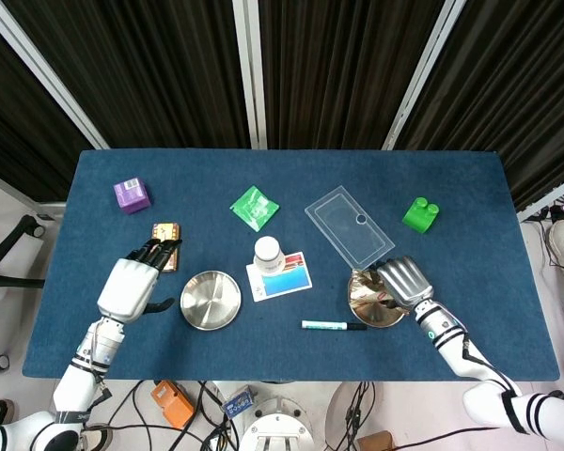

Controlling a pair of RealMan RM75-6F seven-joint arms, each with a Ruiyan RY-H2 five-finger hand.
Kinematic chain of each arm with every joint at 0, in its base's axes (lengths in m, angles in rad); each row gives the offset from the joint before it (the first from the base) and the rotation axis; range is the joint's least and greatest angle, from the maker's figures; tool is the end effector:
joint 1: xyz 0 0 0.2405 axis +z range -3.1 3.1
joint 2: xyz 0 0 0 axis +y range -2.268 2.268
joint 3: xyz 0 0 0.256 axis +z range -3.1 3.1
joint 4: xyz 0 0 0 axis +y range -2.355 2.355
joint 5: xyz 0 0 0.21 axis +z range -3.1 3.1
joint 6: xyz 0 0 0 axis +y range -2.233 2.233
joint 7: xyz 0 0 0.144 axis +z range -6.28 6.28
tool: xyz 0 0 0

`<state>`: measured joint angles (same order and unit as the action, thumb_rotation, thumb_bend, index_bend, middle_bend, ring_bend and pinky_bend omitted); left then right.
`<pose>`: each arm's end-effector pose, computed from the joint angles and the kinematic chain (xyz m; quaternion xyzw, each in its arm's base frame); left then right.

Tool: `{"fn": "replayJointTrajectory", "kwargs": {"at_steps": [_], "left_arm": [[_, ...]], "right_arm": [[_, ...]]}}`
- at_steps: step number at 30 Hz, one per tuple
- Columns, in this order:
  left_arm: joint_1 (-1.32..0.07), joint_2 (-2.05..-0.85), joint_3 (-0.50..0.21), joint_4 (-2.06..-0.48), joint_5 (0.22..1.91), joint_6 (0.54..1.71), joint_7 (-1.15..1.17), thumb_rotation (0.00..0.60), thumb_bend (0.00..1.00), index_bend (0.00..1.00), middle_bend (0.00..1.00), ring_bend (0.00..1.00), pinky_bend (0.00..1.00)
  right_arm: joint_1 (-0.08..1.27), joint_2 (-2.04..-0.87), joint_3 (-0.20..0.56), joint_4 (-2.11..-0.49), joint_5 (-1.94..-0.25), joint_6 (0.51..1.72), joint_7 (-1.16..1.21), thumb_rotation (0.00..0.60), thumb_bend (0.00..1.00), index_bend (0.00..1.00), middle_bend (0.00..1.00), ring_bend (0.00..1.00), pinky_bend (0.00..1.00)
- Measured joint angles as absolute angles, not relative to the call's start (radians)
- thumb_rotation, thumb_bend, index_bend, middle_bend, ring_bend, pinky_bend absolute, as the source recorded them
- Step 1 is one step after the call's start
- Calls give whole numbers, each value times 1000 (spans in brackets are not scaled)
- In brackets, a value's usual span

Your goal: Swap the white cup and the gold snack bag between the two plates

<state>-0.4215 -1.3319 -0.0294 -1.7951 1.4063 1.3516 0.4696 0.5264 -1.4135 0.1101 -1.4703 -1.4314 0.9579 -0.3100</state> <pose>-0.1907 0.2451 0.0642 -0.7052 -0.3105 -0.3990 0.4970 -0.2206 -0.2991 0.0160 0.7899 -0.3066 0.3104 0.4309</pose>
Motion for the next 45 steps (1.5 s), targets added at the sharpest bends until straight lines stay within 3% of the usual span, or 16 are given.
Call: {"fn": "replayJointTrajectory", "kwargs": {"at_steps": [8,14,18,21,26,28,29,31,34,38,45], "left_arm": [[-403,-1304,-36,-1801,1421,1363,438,600,1,84,154,158,420],[-389,-1286,-41,-1806,1428,1370,424,600,4,85,154,157,421],[-380,-1274,-47,-1809,1424,1371,421,600,4,85,154,158,421],[-377,-1270,-53,-1809,1419,1371,415,600,5,85,154,158,421],[-376,-1266,-60,-1805,1409,1358,406,600,6,85,154,157,421],[-376,-1264,-62,-1803,1405,1353,403,600,6,85,154,158,421],[-377,-1264,-64,-1802,1404,1350,402,600,6,85,154,158,421],[-378,-1263,-67,-1800,1400,1344,399,600,5,85,154,158,421],[-378,-1262,-69,-1801,1399,1339,396,600,6,85,154,158,421],[-374,-1257,-71,-1804,1405,1344,394,600,5,85,154,158,420],[-375,-1248,-81,-1805,1405,1337,377,600,7,85,154,158,421]], "right_arm": [[517,-1371,103,-1572,-1580,1114,-238,600,405,859,642,674,756],[559,-1389,110,-1655,-1593,1080,-318,600,405,832,642,674,756],[608,-1460,123,-1657,-1551,1005,-379,600,406,742,638,647,740],[643,-1527,133,-1639,-1514,963,-414,600,405,611,572,590,691],[688,-1615,141,-1580,-1469,924,-434,600,405,263,378,433,540],[698,-1620,140,-1576,-1448,901,-428,600,384,60,259,295,426],[702,-1618,140,-1578,-1438,888,-423,600,355,18,204,233,383],[713,-1607,140,-1589,-1414,851,-400,600,263,0,89,118,308],[726,-1581,142,-1615,-1384,812,-345,600,208,0,20,52,254],[729,-1531,149,-1651,-1390,815,-263,600,199,0,0,3,191],[728,-1499,220,-1661,-1411,949,-245,600,203,0,0,1,161]]}}
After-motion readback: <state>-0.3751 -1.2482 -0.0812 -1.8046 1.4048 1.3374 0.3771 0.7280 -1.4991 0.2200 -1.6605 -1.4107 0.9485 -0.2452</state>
